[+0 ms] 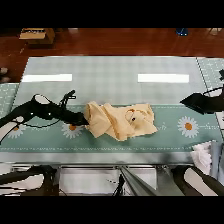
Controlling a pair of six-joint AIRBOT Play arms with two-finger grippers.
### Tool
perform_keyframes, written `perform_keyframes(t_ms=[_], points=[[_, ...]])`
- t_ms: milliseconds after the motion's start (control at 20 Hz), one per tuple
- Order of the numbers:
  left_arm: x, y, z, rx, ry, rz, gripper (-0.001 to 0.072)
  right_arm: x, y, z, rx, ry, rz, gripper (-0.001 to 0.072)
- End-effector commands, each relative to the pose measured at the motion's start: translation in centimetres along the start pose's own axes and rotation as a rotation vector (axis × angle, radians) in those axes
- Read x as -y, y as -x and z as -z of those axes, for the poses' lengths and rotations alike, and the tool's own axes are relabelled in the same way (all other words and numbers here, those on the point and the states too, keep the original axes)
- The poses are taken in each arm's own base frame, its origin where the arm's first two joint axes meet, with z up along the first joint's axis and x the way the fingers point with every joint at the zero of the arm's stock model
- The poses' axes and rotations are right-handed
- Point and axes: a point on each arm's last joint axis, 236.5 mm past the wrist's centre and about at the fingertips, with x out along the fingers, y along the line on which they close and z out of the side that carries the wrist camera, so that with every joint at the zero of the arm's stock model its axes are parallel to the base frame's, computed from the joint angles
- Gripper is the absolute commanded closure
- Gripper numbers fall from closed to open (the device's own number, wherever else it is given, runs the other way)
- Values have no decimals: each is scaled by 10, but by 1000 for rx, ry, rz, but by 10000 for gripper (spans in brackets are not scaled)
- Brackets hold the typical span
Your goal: Fold the shirts.
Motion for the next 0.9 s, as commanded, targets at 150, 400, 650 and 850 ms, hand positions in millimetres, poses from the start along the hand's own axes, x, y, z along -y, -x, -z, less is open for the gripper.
perform_keyframes(t_ms=[150,400,650,850], points=[[9,6,-6,31,-15,20,678,-9,-55,80,-184,-51,-59,218],[23,21,-12,86,-64,18,677,-33,-100,115,-216,-64,-82,122],[43,31,-24,148,-74,63,677,-58,-139,150,-357,-153,-125,169],[65,53,-47,188,-145,83,677,-96,-147,158,-391,-105,-221,684]])
